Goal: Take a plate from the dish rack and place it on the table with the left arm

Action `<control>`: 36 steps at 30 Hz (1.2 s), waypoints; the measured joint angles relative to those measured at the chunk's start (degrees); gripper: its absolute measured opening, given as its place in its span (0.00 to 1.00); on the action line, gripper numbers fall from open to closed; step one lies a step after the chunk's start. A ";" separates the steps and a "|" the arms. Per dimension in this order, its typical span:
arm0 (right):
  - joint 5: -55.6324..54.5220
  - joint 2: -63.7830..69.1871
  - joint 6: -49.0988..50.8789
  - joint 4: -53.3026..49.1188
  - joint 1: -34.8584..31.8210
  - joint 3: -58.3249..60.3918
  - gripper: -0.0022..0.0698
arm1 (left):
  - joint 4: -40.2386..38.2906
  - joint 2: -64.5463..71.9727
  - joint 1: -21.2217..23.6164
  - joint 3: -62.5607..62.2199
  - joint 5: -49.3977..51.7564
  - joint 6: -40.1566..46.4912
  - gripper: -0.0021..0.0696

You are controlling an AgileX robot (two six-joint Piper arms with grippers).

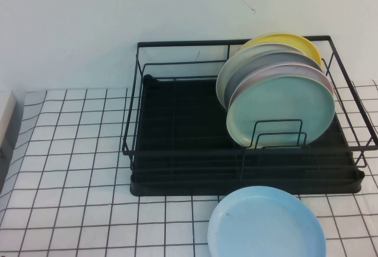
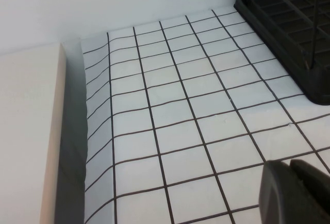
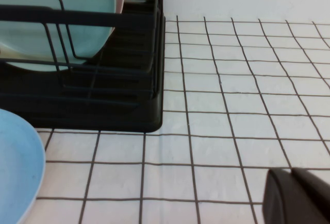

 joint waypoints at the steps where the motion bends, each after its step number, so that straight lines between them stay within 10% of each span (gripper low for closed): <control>1: 0.00 0.00 0.00 0.00 0.00 0.00 0.03 | 0.00 0.00 0.00 0.00 0.00 -0.12 0.02; 36: 0.00 0.00 0.00 0.00 0.00 0.00 0.03 | -0.09 0.00 0.00 0.25 -12.38 -1.70 0.02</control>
